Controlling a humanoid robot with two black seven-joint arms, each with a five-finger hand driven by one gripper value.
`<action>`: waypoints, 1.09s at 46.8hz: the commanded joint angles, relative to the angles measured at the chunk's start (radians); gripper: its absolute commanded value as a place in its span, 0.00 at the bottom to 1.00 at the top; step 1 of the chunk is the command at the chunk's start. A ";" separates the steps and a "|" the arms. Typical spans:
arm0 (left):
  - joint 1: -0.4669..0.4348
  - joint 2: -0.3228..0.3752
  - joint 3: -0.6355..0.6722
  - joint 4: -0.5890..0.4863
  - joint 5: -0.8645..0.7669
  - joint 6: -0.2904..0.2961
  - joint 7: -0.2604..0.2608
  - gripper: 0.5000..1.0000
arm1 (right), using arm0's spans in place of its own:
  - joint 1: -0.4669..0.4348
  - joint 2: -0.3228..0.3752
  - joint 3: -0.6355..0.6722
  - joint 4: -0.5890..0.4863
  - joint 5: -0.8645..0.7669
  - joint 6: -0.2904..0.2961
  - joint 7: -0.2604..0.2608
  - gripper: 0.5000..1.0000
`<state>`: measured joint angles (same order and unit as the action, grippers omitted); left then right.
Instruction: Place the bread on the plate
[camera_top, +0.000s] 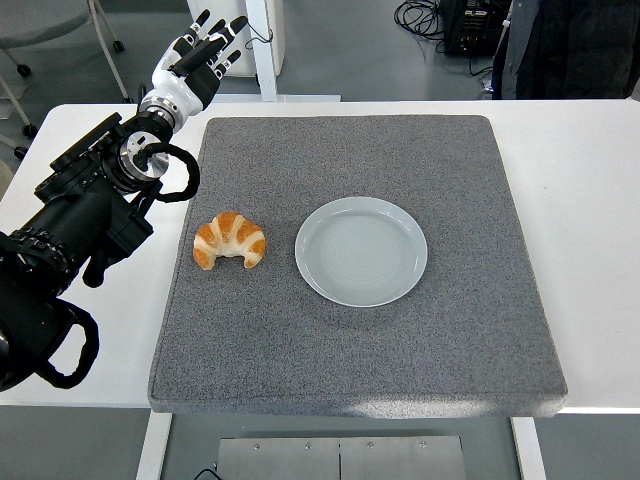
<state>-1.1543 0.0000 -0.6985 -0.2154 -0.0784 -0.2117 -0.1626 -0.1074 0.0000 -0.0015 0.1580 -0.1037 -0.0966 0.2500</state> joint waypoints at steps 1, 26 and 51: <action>-0.001 0.000 0.002 -0.001 0.000 0.000 0.000 0.99 | 0.000 0.000 0.000 0.000 0.001 0.000 0.000 1.00; -0.041 0.000 0.010 0.001 0.006 0.068 0.002 0.99 | 0.000 0.000 0.000 0.000 0.001 0.000 0.000 1.00; -0.050 0.008 0.089 -0.064 0.017 0.063 0.014 0.99 | 0.000 0.000 0.000 0.000 0.001 0.000 0.000 1.00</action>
<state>-1.2074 0.0007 -0.6180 -0.2541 -0.0619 -0.1484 -0.1480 -0.1074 0.0000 -0.0015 0.1580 -0.1036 -0.0966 0.2500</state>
